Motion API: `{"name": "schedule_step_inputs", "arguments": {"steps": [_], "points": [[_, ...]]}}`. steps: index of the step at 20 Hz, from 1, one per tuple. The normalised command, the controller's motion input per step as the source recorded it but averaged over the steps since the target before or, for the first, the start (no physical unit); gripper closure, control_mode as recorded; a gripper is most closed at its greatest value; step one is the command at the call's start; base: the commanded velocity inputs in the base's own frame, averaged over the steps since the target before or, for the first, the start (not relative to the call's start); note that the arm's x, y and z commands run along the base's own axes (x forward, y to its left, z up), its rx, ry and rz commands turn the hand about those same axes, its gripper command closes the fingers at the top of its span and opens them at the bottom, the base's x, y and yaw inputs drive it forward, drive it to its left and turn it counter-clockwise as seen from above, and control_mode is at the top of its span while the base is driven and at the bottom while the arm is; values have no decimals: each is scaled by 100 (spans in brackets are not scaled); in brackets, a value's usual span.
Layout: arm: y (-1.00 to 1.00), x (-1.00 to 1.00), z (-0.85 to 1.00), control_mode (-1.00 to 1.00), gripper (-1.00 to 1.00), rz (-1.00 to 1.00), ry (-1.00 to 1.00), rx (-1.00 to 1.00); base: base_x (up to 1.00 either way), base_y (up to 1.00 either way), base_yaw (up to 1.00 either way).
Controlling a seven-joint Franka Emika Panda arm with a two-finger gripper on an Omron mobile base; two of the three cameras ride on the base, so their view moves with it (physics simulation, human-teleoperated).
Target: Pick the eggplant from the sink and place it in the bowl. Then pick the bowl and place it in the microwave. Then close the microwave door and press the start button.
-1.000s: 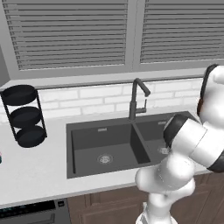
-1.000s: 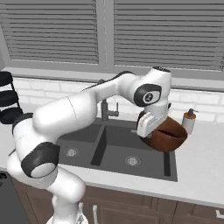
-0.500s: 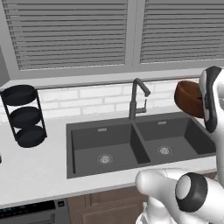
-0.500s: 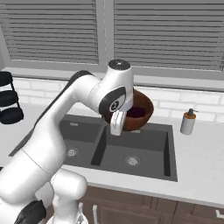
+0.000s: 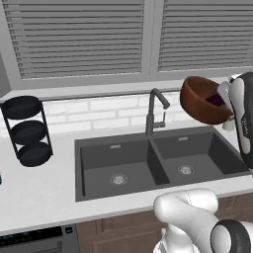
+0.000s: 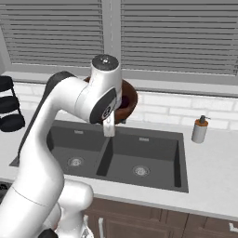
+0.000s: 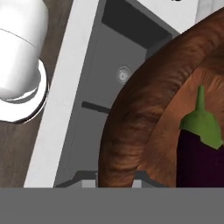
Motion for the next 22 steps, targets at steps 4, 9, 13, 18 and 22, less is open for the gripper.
{"name": "schedule_step_inputs", "arguments": {"steps": [4, 9, 13, 18, 22], "points": [[52, -1, 49, -100, 100, 13, 0, -12, 0, 0, 0], [47, -4, 35, -100, 100, 0, -7, -10, 0, 0, 0], [26, -36, 20, -100, 100, 0, -12, 0, 0, 0, 0], [34, -25, 18, -100, 100, -1, 0, 0, 0, 0, 0], [16, -28, 0, -100, 100, 0, 0, 0, 0, 0, 0]]}}
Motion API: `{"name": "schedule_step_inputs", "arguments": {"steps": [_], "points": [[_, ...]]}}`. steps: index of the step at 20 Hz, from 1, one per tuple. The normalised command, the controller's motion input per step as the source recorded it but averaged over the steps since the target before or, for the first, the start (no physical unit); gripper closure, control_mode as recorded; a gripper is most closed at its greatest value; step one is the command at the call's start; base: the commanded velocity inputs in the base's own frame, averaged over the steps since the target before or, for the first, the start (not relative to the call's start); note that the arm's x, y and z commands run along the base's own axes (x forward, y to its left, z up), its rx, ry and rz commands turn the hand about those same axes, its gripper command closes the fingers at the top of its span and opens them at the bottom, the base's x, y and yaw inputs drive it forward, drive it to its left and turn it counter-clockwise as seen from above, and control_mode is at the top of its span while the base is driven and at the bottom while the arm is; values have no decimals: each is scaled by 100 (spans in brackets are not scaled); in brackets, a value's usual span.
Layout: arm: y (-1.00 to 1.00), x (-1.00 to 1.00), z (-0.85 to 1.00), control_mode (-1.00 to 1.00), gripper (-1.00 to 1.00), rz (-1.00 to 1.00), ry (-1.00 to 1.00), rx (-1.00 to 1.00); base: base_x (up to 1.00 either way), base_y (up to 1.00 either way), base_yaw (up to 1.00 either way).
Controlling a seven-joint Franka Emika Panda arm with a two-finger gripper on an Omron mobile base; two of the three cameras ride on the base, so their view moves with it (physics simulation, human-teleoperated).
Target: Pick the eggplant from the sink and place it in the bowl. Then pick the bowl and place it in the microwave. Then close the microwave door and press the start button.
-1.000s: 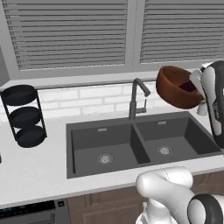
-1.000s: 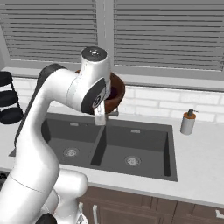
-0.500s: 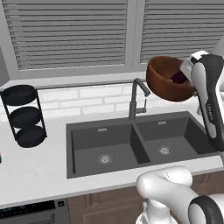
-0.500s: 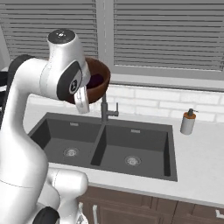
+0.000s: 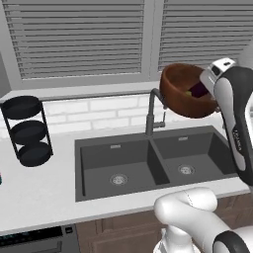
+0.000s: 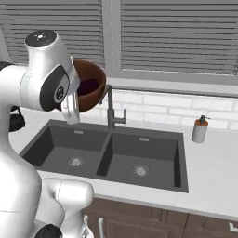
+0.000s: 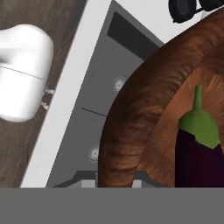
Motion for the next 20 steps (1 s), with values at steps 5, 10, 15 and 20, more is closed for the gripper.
{"name": "schedule_step_inputs", "arguments": {"steps": [5, 10, 15, 20], "points": [[15, -31, 0, 100, 100, 0, 0, 0, -11, 1, 0], [0, 0, 0, 100, 100, 0, 0, 0, -54, 0, 0], [0, 0, 0, 100, 100, 0, 0, 0, -46, 19, -18], [0, 0, 0, 100, 100, 0, 0, 0, -43, 86, -3]]}}
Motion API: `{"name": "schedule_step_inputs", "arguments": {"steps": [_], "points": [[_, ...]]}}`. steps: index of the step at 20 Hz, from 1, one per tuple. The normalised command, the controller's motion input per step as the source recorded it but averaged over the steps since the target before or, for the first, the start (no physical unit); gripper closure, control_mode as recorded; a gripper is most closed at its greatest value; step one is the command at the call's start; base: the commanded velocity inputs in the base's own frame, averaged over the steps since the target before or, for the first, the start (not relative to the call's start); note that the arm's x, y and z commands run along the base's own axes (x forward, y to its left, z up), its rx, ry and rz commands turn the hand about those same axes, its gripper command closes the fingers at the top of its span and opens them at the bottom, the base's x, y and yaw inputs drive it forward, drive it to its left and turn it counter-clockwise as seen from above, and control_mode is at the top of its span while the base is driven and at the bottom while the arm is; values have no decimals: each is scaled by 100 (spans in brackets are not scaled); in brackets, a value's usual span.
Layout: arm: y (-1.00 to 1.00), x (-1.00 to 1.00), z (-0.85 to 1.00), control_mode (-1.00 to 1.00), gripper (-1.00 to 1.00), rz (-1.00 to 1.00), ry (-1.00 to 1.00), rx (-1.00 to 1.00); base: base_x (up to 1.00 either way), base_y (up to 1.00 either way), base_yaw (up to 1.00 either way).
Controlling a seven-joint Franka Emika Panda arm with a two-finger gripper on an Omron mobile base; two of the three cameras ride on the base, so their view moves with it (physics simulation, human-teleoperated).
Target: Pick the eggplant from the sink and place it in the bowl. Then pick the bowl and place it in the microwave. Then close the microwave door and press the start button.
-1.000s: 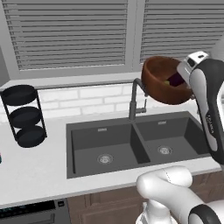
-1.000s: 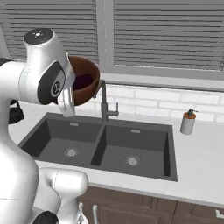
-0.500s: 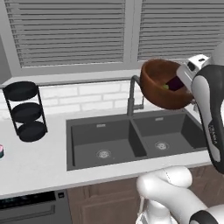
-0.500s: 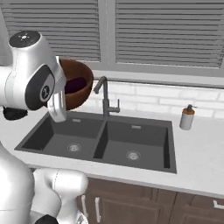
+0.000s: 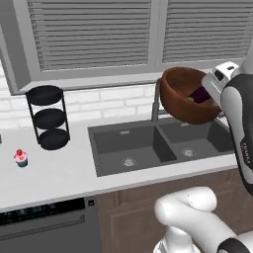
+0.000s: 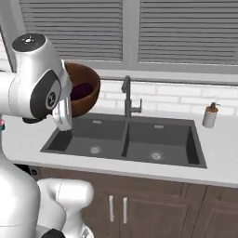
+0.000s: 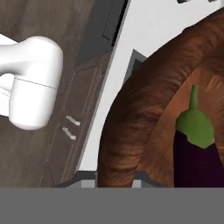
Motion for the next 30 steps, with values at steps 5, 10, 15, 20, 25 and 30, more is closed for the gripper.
{"name": "schedule_step_inputs", "arguments": {"steps": [5, 10, 15, 20, 25, 30], "points": [[0, 0, 0, 100, 100, 0, 0, 0, -30, 100, 52], [0, 0, 0, 100, 100, 0, 0, 0, 0, 97, 76], [0, 0, 0, 100, 100, 0, 0, 0, 0, 83, 79], [0, 0, 0, 100, 100, 0, 0, 0, -6, 86, 63], [0, 0, 0, 100, 100, 0, 0, 0, 28, 100, 17], [0, 0, 0, 100, 100, 0, 0, 0, 39, 75, 7]]}}
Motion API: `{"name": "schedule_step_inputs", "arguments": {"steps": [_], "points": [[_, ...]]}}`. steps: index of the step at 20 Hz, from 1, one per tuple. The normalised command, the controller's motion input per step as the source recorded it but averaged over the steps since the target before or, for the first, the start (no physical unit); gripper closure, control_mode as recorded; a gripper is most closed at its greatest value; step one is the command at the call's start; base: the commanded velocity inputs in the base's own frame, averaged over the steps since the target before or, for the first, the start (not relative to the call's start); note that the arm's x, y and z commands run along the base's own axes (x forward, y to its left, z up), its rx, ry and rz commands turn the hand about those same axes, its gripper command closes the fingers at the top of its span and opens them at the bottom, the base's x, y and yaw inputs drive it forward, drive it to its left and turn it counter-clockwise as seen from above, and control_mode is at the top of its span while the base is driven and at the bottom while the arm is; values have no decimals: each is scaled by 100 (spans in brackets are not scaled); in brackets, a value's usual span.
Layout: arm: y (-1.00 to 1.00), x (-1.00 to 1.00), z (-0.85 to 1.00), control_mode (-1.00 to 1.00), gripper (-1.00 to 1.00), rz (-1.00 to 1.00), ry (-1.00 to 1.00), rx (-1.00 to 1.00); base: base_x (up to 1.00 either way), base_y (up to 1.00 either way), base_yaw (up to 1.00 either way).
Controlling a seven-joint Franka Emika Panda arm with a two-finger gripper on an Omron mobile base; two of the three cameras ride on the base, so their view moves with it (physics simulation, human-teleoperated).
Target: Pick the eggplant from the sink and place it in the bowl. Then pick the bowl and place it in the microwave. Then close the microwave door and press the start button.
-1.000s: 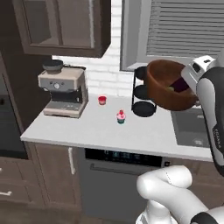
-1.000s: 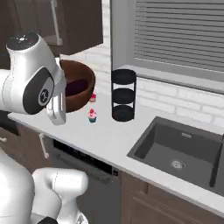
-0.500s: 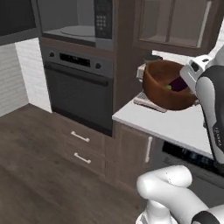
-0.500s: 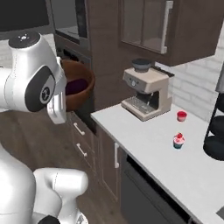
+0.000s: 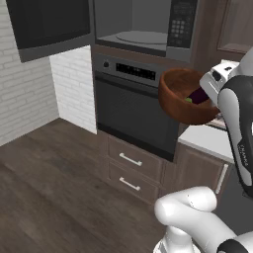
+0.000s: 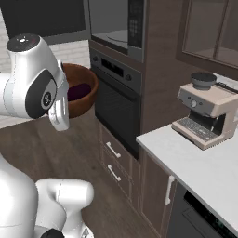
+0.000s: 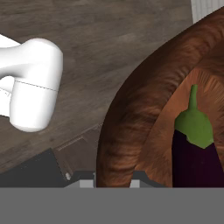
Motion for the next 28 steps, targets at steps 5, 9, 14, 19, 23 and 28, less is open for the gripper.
{"name": "schedule_step_inputs", "arguments": {"steps": [5, 9, 14, 19, 23, 28], "points": [[0, 0, 0, 100, 100, 0, 0, 0, 62, 18, 4], [0, 0, 0, 100, 100, 0, 0, 0, 78, 13, 1], [0, 0, 0, 100, 100, 0, 0, 0, 89, 33, 0], [0, 0, 0, 100, 100, 0, 0, 0, 59, 37, 0], [0, 0, 0, 100, 100, 0, 0, 0, 56, 0, 0], [0, 0, 0, 100, 100, 0, 0, 0, 43, -26, 0]]}}
